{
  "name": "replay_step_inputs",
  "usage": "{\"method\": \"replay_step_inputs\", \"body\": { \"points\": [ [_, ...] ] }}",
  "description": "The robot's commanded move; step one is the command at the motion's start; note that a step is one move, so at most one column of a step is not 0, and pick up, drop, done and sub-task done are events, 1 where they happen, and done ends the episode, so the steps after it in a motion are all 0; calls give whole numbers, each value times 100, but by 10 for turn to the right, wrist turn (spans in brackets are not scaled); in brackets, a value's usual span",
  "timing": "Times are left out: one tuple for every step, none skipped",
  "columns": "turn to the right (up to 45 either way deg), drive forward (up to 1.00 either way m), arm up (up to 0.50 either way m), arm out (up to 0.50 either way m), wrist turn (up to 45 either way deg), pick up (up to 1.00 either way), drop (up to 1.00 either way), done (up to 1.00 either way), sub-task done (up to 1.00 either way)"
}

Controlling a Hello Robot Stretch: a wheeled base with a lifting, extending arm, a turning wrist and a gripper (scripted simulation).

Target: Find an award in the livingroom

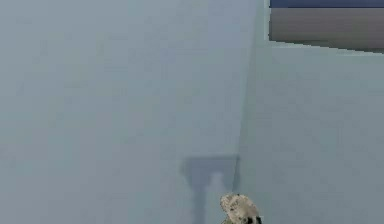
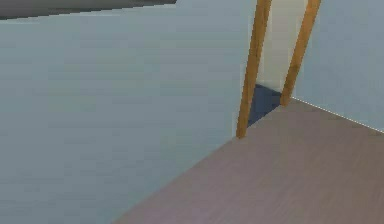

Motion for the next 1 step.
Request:
{"method": "replay_step_inputs", "body": {
  "points": [
    [180,0,0,0,0,0,0,0,0]
  ]
}}
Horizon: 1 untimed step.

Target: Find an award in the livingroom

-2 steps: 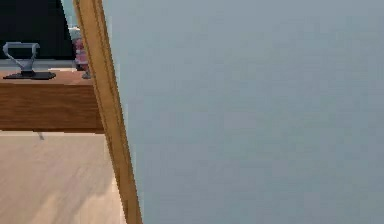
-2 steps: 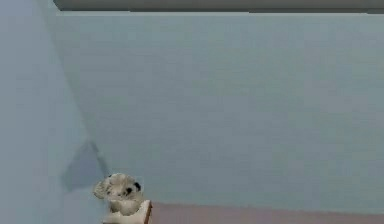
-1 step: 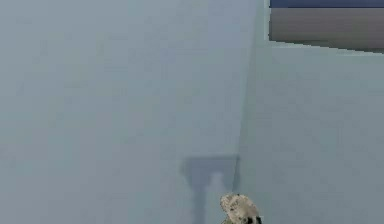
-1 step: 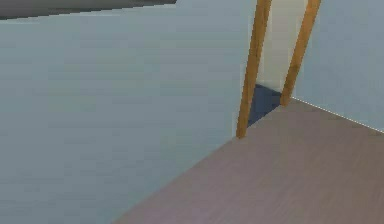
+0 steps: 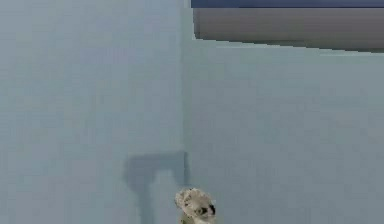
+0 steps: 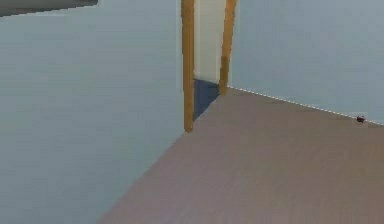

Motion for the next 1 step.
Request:
{"method": "replay_step_inputs", "body": {
  "points": [
    [0,0,0,0,0,0,0,100,0]
  ]
}}
